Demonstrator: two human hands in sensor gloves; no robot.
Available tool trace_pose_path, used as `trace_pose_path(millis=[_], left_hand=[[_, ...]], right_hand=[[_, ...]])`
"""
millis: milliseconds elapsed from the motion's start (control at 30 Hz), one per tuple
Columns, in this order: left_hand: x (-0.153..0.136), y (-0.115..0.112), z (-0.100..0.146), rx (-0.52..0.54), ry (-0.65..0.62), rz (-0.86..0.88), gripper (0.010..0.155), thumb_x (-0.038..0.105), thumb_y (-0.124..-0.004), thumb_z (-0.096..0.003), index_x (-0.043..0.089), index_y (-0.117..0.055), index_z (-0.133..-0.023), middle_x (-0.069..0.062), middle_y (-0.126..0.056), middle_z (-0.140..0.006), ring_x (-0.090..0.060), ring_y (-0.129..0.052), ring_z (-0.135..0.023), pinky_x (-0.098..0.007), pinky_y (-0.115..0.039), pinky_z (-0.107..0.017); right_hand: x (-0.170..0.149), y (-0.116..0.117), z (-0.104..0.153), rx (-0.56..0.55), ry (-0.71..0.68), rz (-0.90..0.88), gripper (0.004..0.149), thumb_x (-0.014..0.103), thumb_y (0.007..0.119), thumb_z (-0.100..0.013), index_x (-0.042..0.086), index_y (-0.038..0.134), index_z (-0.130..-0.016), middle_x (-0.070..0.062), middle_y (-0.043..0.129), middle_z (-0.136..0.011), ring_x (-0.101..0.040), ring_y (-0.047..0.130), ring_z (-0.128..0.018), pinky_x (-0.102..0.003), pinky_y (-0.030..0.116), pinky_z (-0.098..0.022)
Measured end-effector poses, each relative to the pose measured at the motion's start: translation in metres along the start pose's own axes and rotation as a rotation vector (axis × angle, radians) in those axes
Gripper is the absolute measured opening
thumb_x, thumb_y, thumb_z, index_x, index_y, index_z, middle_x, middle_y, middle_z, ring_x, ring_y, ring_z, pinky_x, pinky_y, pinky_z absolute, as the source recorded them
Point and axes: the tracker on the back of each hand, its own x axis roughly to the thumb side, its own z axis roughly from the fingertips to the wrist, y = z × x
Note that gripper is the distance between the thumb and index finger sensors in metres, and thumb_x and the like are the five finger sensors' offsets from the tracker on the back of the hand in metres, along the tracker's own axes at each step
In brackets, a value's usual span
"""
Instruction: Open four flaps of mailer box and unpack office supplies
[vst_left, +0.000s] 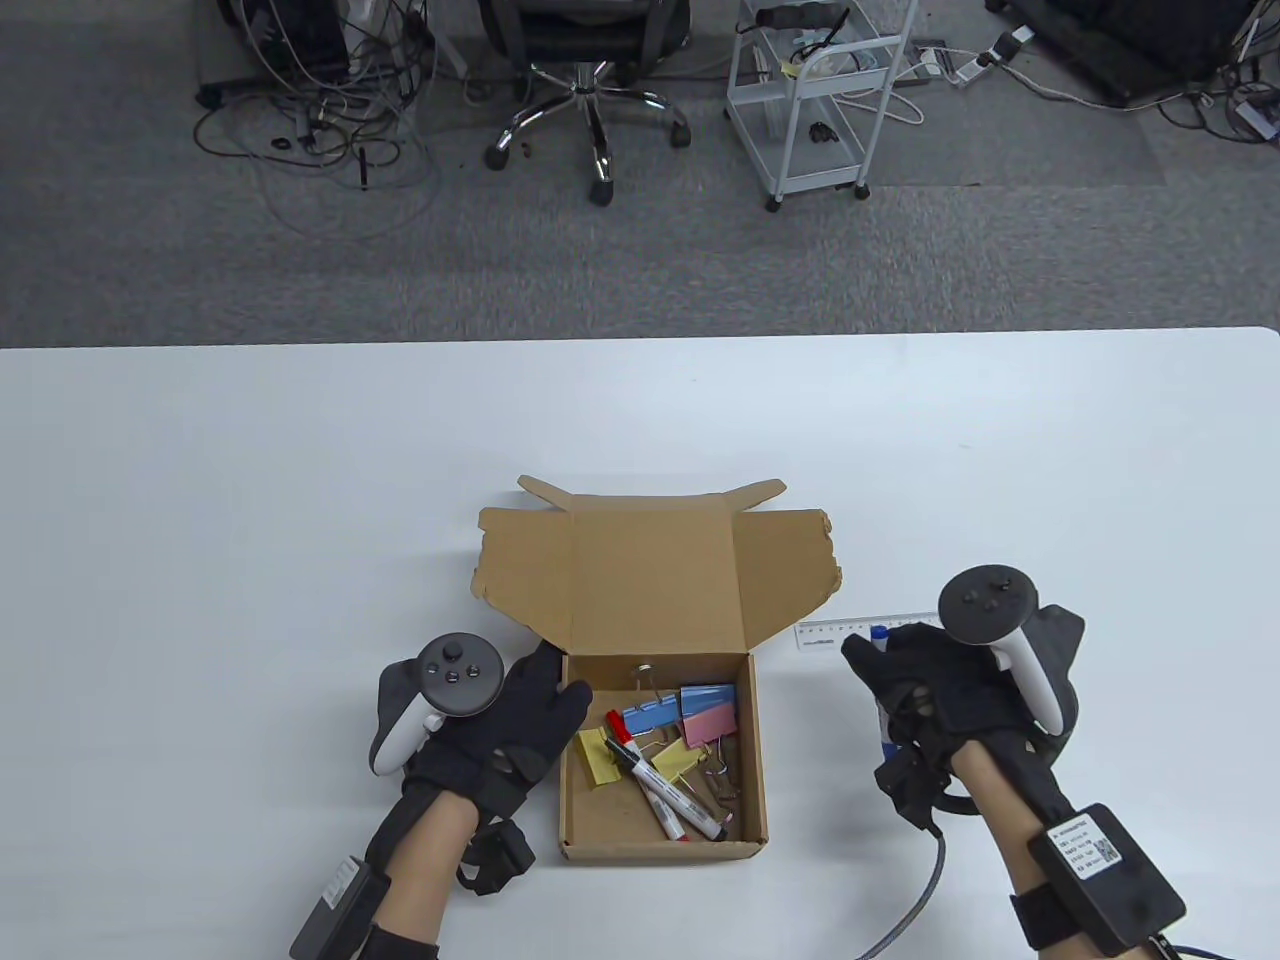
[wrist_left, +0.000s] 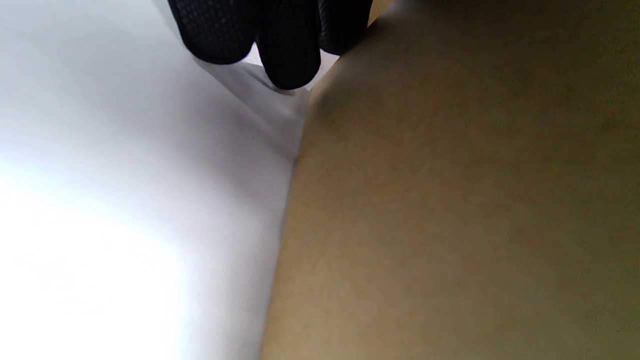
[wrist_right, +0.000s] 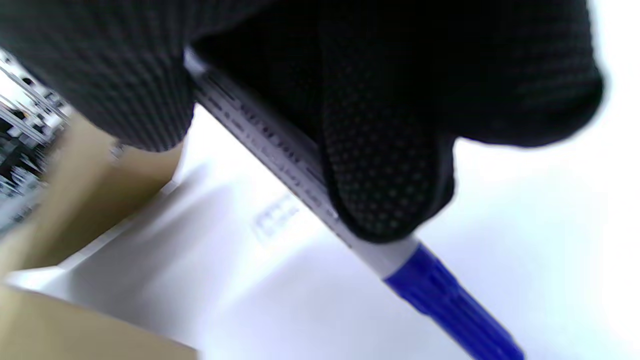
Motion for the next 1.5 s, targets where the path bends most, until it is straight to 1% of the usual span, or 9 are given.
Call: trace_pose_path(millis=[100, 167, 433, 767, 1133, 1267, 1400, 1467, 1500], left_hand=[[0.000, 0.000, 0.000, 0.001, 0.001, -0.002, 0.084, 0.084, -0.050, -0.0492, 0.041, -0.022, -0.115, 0.005, -0.045, -0.123, -0.026, -0.065, -0.109, -0.047, -0.060, -0.076], [0.000, 0.000, 0.000, 0.001, 0.001, -0.002, 0.083, 0.084, -0.050, -0.0492, 0.042, -0.022, -0.115, 0.005, -0.045, -0.123, -0.025, -0.065, -0.109, -0.047, -0.060, -0.076], [0.000, 0.000, 0.000, -0.001, -0.001, 0.000, 0.083, 0.084, -0.051, -0.0491, 0.042, -0.023, -0.115, 0.005, -0.045, -0.123, -0.025, -0.065, -0.109, -0.047, -0.060, -0.076], [0.000, 0.000, -0.001, -0.002, -0.004, 0.003, 0.083, 0.084, -0.051, -0.0490, 0.042, -0.023, -0.115, 0.004, -0.045, -0.123, -0.025, -0.066, -0.108, -0.047, -0.060, -0.076], [-0.001, 0.000, -0.001, -0.002, -0.004, 0.006, 0.083, 0.084, -0.051, -0.0489, 0.042, -0.023, -0.115, 0.004, -0.045, -0.123, -0.025, -0.066, -0.108, -0.047, -0.060, -0.076], [-0.001, 0.000, -0.001, -0.002, -0.004, 0.006, 0.083, 0.084, -0.051, -0.0489, 0.042, -0.023, -0.115, 0.004, -0.045, -0.123, -0.025, -0.066, -0.108, -0.047, -0.060, -0.076], [0.000, 0.000, -0.001, -0.003, -0.003, 0.005, 0.083, 0.084, -0.051, -0.0489, 0.042, -0.023, -0.115, 0.004, -0.045, -0.123, -0.025, -0.066, -0.108, -0.047, -0.060, -0.076], [0.000, 0.000, -0.001, -0.004, -0.004, 0.006, 0.083, 0.084, -0.051, -0.0488, 0.042, -0.023, -0.115, 0.004, -0.045, -0.123, -0.025, -0.066, -0.108, -0.047, -0.060, -0.076], [0.000, 0.000, -0.001, -0.004, -0.003, 0.005, 0.083, 0.084, -0.051, -0.0488, 0.042, -0.023, -0.115, 0.004, -0.045, -0.123, -0.025, -0.066, -0.108, -0.047, -0.060, -0.076]], right_hand=[[-0.002, 0.022, -0.014, -0.008, 0.028, 0.058, 0.055, 0.067, 0.086, -0.043, 0.023, 0.094, -0.075, -0.007, 0.106, -0.058, -0.015, 0.107, -0.029, -0.031, 0.093, -0.018], [-0.001, 0.032, -0.020, -0.090, 0.031, 0.099, 0.055, 0.067, 0.088, -0.041, 0.023, 0.095, -0.073, -0.007, 0.107, -0.054, -0.014, 0.106, -0.026, -0.031, 0.092, -0.017], [0.008, 0.054, -0.026, -0.144, 0.041, 0.184, 0.056, 0.068, 0.093, -0.039, 0.021, 0.095, -0.070, -0.005, 0.105, -0.049, -0.010, 0.102, -0.020, -0.030, 0.091, -0.015], [0.006, 0.056, -0.027, -0.164, 0.038, 0.157, 0.060, 0.070, 0.098, -0.036, 0.020, 0.093, -0.071, -0.005, 0.103, -0.047, -0.009, 0.100, -0.020, -0.029, 0.090, -0.015], [0.002, 0.057, -0.027, -0.155, 0.024, 0.142, 0.059, 0.067, 0.098, -0.038, 0.021, 0.092, -0.073, -0.004, 0.103, -0.050, -0.009, 0.100, -0.023, -0.030, 0.090, -0.017], [0.004, 0.046, -0.020, -0.152, -0.010, 0.132, 0.064, 0.068, 0.096, -0.037, 0.020, 0.090, -0.079, -0.005, 0.103, -0.057, -0.010, 0.102, -0.025, -0.030, 0.091, -0.018], [0.021, 0.015, 0.012, -0.200, -0.145, 0.085, 0.060, 0.069, 0.092, -0.039, 0.024, 0.090, -0.079, -0.003, 0.105, -0.059, -0.009, 0.103, -0.027, -0.029, 0.093, -0.018], [0.037, -0.002, 0.031, -0.134, -0.266, 0.001, 0.059, 0.067, 0.091, -0.040, 0.025, 0.089, -0.080, -0.003, 0.105, -0.061, -0.009, 0.104, -0.027, -0.028, 0.093, -0.018], [0.046, -0.007, 0.039, -0.046, -0.333, -0.055, 0.059, 0.067, 0.092, -0.039, 0.026, 0.088, -0.082, -0.002, 0.105, -0.063, -0.009, 0.105, -0.027, -0.028, 0.093, -0.018]])
